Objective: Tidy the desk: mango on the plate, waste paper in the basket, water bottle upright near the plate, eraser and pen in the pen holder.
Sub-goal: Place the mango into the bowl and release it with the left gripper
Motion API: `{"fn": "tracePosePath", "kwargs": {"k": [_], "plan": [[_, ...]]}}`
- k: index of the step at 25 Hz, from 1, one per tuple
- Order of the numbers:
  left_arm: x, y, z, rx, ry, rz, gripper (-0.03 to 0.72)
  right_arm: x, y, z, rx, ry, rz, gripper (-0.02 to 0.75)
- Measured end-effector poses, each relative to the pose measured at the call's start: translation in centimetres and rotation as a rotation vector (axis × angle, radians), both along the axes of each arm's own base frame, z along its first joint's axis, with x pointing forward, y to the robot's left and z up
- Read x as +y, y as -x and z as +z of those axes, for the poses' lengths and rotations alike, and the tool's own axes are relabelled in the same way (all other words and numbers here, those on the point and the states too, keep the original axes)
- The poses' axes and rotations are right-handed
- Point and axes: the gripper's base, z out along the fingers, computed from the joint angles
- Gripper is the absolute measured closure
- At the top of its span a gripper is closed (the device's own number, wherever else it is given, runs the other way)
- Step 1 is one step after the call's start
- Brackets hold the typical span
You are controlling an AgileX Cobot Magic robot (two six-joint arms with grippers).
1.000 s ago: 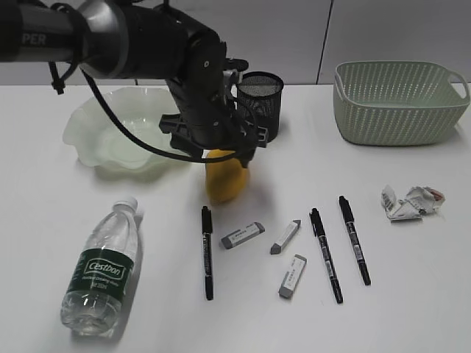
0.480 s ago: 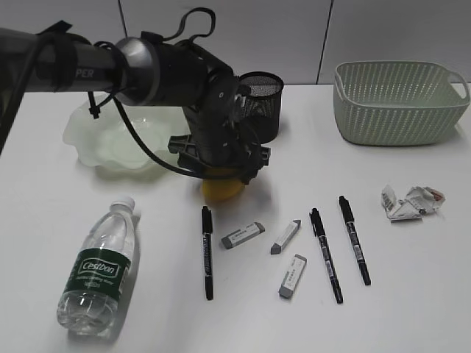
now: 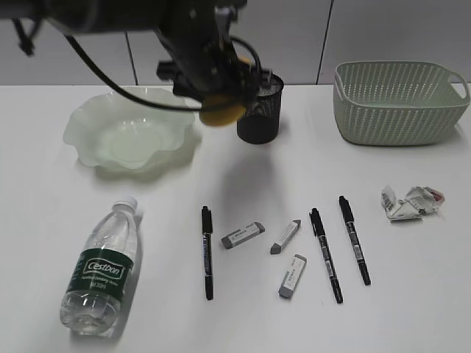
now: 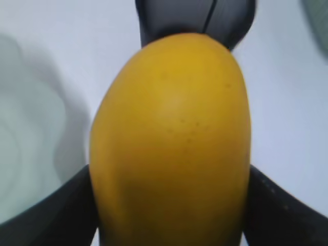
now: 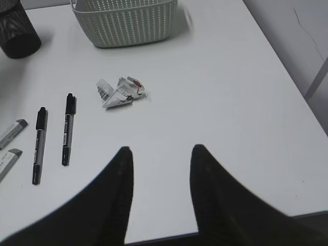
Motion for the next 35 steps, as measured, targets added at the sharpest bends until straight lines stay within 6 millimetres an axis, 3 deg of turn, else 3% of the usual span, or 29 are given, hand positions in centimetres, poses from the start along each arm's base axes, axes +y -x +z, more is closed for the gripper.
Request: {"fn": "tracePosePath", "kwargs": {"k": [2, 3, 7, 10, 16, 20, 25, 30, 33, 35], "plan": [[2.6, -1.3, 2.5, -0.059, 0.035, 0.048, 0.114, 0.0, 0.0, 0.0, 0.000, 0.000, 0.000, 0.430], [4.5, -2.5, 2.7, -0.063, 0.032, 0.080, 0.114, 0.0, 0.0, 0.0, 0.000, 0.000, 0.000, 0.430], [10.5, -6.5, -0.8, 0.013, 0.024, 0.174, 0.114, 0.0, 0.0, 0.0, 0.000, 0.000, 0.000, 0.430], [11.0, -7.4, -4.6, 0.084, 0.004, 0.182, 0.114, 0.0, 0.0, 0.0, 0.000, 0.000, 0.001, 0.430], [10.9, -7.7, -8.8, 0.148, -0.105, 0.145, 0.114, 0.0, 0.0, 0.0, 0.000, 0.000, 0.001, 0.430], [11.1, -7.7, -9.4, 0.159, -0.140, 0.127, 0.114, 0.0, 0.0, 0.0, 0.000, 0.000, 0.001, 0.430], [11.9, -7.4, -9.6, 0.215, -0.180, 0.139, 0.039, 0.0, 0.0, 0.0, 0.000, 0.000, 0.001, 0.430], [12.7, -7.2, -8.1, 0.223, -0.203, 0.149, 0.029, 0.0, 0.0, 0.0, 0.000, 0.000, 0.001, 0.430], [12.9, -6.8, -4.4, 0.142, -0.168, 0.149, 0.073, 0.0, 0.0, 0.0, 0.000, -0.002, 0.002, 0.430], [13.2, -6.1, -0.8, 0.080, -0.146, 0.150, 0.121, 0.0, 0.0, 0.0, 0.000, -0.003, 0.003, 0.430]]}}
